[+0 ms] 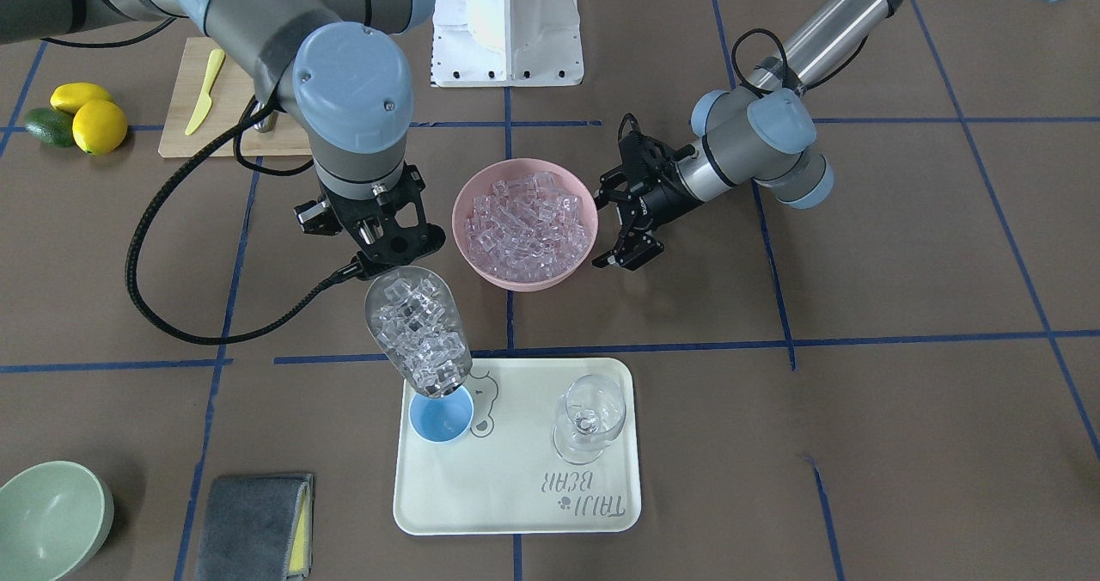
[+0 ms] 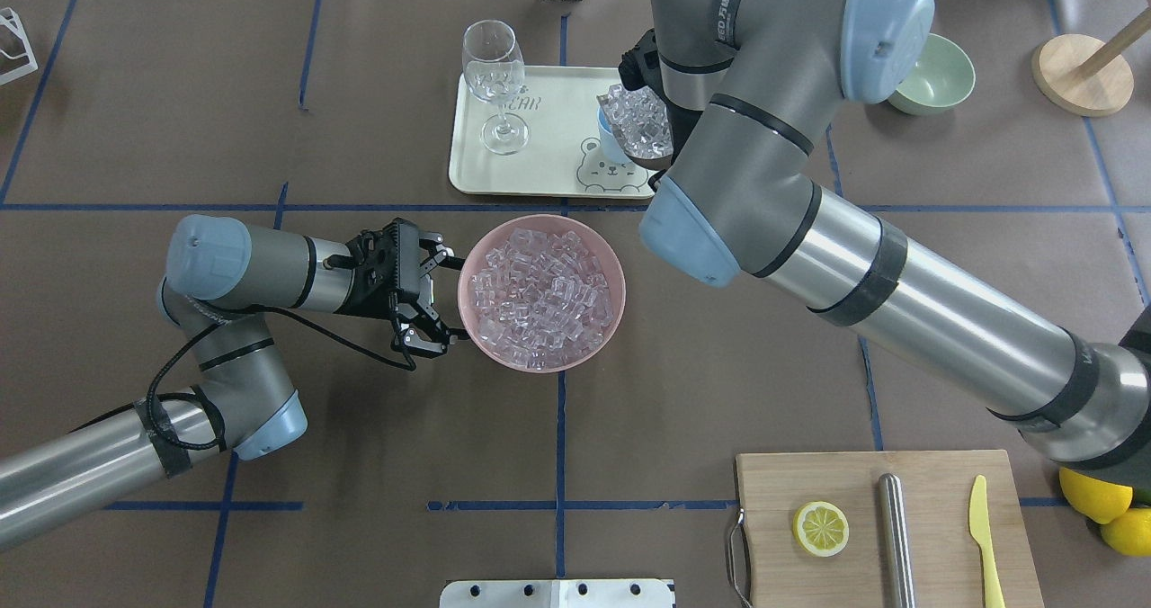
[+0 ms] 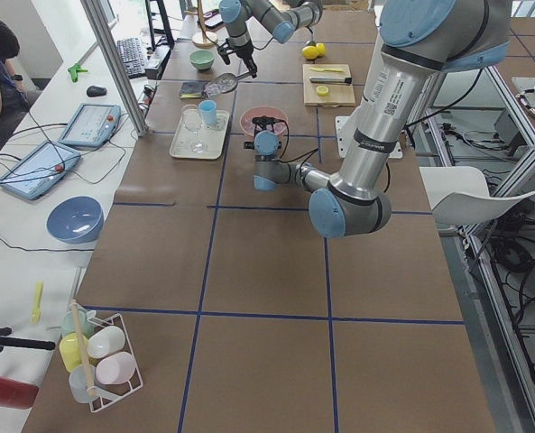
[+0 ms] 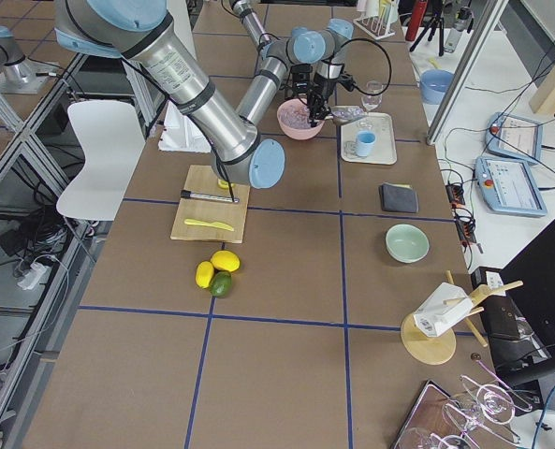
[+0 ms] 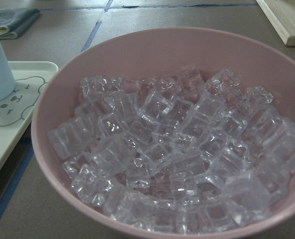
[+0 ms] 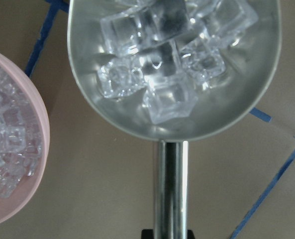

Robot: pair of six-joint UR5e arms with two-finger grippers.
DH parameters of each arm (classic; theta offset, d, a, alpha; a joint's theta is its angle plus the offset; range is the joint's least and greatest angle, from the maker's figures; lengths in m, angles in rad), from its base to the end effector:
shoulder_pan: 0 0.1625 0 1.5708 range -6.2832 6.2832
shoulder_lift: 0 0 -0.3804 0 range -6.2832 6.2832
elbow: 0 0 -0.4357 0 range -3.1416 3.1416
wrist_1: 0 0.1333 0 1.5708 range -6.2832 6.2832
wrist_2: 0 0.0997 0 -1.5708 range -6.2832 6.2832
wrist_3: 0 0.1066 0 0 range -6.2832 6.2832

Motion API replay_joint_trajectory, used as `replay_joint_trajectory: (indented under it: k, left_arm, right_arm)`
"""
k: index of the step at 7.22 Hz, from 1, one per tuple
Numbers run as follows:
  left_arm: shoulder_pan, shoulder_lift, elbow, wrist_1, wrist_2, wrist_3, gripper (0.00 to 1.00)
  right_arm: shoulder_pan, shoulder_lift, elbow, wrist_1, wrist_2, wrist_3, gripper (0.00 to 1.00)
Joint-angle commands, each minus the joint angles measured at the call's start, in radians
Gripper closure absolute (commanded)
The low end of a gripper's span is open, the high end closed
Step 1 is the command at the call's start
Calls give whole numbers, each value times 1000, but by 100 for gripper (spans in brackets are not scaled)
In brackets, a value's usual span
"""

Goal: Put ice in cup with scoop
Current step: 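Tip the scoop over the light blue cup to pour the ice in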

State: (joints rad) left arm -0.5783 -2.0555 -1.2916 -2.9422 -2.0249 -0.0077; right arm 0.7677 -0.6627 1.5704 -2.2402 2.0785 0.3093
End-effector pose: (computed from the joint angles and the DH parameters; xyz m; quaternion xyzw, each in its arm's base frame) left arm 0.5380 -0.4545 0.3099 0.5303 0.4706 0.4654 0.5298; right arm -0.4377 -0.5357 0.1202 -0.0339 -0.2725 -0.2638 0.9246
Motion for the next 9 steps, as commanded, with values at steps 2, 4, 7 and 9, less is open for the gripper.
replay_joint_trajectory:
  k: [2,4,7,9]
  left_arm:
    - [0,-2,0,0,0,0,0]
    - [0,-2,0,0,0,-5,0]
    - [0,-3,0,-2,0,-5,0]
    - [0,-3,0,-2,0,-5,0]
  right_arm:
    - [4,120,-138,-167,-107,-189,100]
    - [19,121,-141,-231,-140,-266,100]
    - [36,167,-142,-355,-198,-367,100]
    - [38,175,-144,-384,-242,-436,100]
